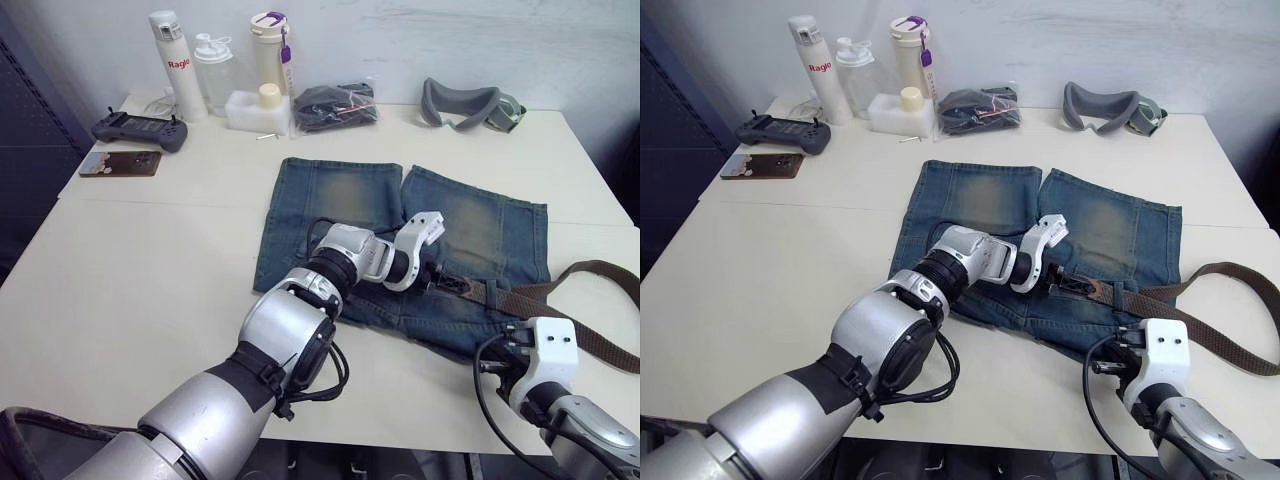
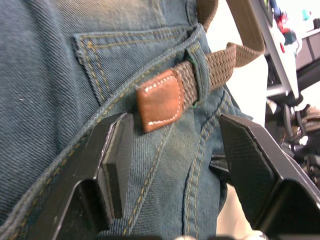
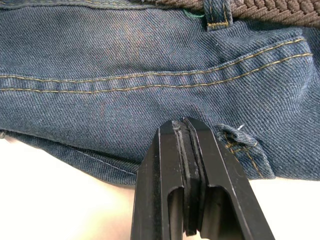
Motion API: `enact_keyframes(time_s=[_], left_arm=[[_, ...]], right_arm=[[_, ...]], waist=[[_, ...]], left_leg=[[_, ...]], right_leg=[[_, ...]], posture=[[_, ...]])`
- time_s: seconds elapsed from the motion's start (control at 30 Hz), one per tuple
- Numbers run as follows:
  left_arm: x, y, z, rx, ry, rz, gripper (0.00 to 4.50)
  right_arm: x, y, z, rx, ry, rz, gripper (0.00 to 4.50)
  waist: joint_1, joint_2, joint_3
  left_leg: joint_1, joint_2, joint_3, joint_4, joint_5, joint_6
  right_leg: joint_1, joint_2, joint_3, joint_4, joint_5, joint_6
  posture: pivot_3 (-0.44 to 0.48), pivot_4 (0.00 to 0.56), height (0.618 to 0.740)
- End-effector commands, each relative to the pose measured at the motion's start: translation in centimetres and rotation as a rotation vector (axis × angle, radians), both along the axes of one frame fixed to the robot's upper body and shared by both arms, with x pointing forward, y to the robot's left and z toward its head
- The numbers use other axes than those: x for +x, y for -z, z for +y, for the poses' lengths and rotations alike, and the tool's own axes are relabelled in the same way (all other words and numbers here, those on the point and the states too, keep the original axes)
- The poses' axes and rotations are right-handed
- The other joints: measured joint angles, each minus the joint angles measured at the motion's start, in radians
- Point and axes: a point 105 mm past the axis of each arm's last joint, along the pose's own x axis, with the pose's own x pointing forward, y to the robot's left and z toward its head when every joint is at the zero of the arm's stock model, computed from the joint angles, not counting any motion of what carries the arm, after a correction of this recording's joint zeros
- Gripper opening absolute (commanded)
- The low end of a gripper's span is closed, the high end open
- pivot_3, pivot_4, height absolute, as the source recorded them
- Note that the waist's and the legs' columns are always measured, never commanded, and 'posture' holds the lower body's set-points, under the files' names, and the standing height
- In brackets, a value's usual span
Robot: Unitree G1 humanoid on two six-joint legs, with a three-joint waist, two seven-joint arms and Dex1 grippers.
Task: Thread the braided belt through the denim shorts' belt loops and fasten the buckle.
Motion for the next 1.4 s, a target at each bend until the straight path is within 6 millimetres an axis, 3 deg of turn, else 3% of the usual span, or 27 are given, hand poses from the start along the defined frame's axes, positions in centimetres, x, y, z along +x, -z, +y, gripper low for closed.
enact_keyframes(time_s=[0.03,0.13,0.17,0.2,0.23,0.5,0.77,0.93,1.07,1.23,1.4], left_arm=[[-8.7,0.4,-7.5,-0.080,0.246,0.099,2.13],[-8.9,0.4,-7.5,-0.082,0.257,0.106,0.99],[-8.9,0.4,-7.5,-0.085,0.258,0.108,0.42],[-8.9,0.3,-7.5,-0.087,0.257,0.110,0.09],[-8.9,0.3,-7.5,-0.088,0.257,0.111,0.04],[-7.3,-1.6,-6.2,-0.123,0.259,0.117,0.04],[-2.3,-6.4,-0.1,-0.088,0.209,0.036,0.04],[-1.0,-7.4,3.0,-0.043,0.161,0.006,0.04],[0.1,-7.2,6.5,0.030,0.089,-0.020,0.04],[0.8,-5.5,11.3,0.094,-0.042,0.036,0.04],[1.1,-4.2,14.0,0.099,-0.141,0.090,0.04]], right_arm=[[-0.5,0.0,0.2,-0.002,-0.002,0.009,0.00],[-0.6,0.0,0.2,-0.003,-0.001,0.011,0.00],[-0.6,0.0,0.2,-0.003,-0.002,0.011,0.00],[-0.7,0.1,0.2,-0.003,-0.002,0.012,0.00],[-0.7,0.1,0.2,-0.003,-0.003,0.013,0.00],[-0.4,0.1,0.2,-0.004,-0.017,0.017,0.00],[0.0,0.4,0.3,0.003,-0.026,0.022,0.00],[0.5,0.5,0.4,0.005,-0.042,0.022,0.00],[1.0,0.5,0.4,0.007,-0.061,0.020,0.00],[1.6,0.6,0.5,0.010,-0.087,0.025,0.00],[2.1,0.5,0.6,0.007,-0.115,0.028,0.00]], waist=[[0.000,0.000,0.000],[0.000,0.000,0.000],[0.000,0.000,0.000],[0.000,0.000,0.000],[0.000,0.000,0.000],[0.000,0.000,0.000],[-0.003,0.000,0.000],[-0.020,0.000,0.000],[-0.028,0.000,0.000],[-0.031,0.000,0.000],[-0.032,-0.001,-0.001]], left_leg=[[0.000,0.000,0.000,0.000,0.000,0.000],[0.000,0.000,0.000,0.000,0.000,0.000],[0.000,0.000,0.000,0.000,0.000,0.000],[0.000,0.000,0.000,0.000,0.000,0.000],[0.000,0.000,0.000,0.000,0.000,0.000],[0.000,0.000,0.000,0.000,0.000,0.000],[0.000,0.000,0.000,0.000,0.000,-0.001],[0.000,0.000,0.000,-0.002,0.001,-0.001],[0.001,0.000,0.000,-0.003,0.002,-0.003],[0.002,0.000,0.000,-0.004,0.005,-0.009],[0.002,0.000,0.000,-0.004,0.005,-0.010]], right_leg=[[0.000,0.000,0.000,0.000,0.000,0.000],[0.000,0.000,0.000,0.000,0.000,0.000],[0.000,0.000,0.000,0.000,0.000,0.000],[0.000,0.000,0.000,0.000,0.000,0.000],[0.000,0.000,0.000,0.000,0.000,0.000],[0.000,0.000,0.000,0.000,0.000,0.000],[0.000,0.000,0.000,0.000,0.000,0.000],[0.000,0.000,0.000,0.000,-0.001,-0.001],[-0.001,0.000,0.000,0.001,-0.001,-0.003],[-0.001,0.000,0.000,0.002,-0.001,-0.003],[-0.001,0.000,0.000,0.003,-0.001,-0.003]], posture=[[0.000,0.150,0.738],[0.000,0.150,0.738],[0.000,0.150,0.738],[0.000,0.150,0.738],[0.000,0.150,0.738],[0.000,0.150,0.738],[0.000,0.150,0.738],[0.000,0.150,0.738],[0.000,0.150,0.738],[0.000,0.150,0.738],[0.000,0.150,0.738]])
